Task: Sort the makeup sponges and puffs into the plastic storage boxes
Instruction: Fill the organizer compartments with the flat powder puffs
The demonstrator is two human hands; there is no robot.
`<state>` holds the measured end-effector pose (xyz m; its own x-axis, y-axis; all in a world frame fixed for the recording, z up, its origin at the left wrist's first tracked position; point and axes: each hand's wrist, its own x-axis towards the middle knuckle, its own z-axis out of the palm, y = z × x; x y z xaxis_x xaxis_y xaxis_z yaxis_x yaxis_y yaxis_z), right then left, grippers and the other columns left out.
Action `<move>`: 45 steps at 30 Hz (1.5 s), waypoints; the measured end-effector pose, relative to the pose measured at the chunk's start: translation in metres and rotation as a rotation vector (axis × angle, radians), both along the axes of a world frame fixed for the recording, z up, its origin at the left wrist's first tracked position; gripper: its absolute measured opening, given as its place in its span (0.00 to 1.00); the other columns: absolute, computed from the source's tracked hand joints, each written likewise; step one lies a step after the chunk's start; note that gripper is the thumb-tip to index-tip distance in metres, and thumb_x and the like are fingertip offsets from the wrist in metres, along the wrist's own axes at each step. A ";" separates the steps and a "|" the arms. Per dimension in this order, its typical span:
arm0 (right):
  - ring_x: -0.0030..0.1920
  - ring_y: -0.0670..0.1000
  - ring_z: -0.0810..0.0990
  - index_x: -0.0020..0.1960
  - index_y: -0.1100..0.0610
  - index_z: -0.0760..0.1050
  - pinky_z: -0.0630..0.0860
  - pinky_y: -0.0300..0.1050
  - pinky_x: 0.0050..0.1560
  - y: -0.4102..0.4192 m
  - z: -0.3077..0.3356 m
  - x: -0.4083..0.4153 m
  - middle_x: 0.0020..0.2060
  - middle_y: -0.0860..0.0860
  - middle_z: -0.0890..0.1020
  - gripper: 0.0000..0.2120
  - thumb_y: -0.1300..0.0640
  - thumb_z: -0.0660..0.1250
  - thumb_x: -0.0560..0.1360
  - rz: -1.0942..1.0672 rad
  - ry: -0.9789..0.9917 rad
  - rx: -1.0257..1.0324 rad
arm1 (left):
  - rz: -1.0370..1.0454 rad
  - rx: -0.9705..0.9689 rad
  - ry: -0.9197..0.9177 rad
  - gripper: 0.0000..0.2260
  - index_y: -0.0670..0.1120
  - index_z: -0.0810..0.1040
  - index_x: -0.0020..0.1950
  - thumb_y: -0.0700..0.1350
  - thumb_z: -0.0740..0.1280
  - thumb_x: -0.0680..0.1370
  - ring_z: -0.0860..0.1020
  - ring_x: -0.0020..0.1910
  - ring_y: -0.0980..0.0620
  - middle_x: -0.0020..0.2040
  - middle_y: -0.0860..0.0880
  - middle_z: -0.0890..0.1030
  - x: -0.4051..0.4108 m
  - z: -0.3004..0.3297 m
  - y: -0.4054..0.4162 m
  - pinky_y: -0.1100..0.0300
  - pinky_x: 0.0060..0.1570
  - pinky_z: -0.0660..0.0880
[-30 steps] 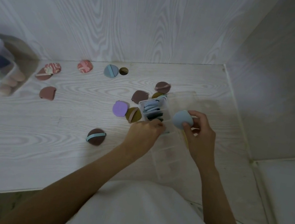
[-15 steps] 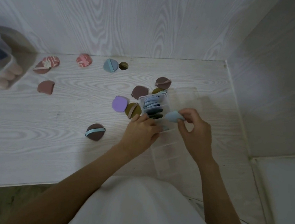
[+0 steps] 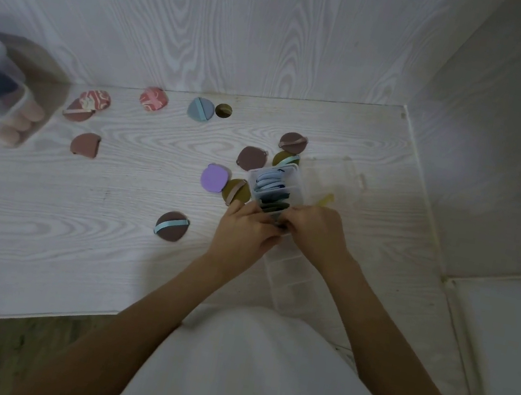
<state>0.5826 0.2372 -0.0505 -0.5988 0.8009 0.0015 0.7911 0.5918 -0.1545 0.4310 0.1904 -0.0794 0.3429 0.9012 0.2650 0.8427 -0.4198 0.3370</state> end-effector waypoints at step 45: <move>0.33 0.53 0.79 0.48 0.50 0.82 0.70 0.38 0.26 -0.014 -0.021 -0.017 0.40 0.51 0.82 0.10 0.58 0.73 0.68 -0.220 0.229 0.149 | 0.068 -0.035 -0.418 0.09 0.44 0.83 0.50 0.38 0.71 0.71 0.78 0.41 0.54 0.45 0.45 0.82 -0.026 0.010 0.045 0.68 0.44 0.74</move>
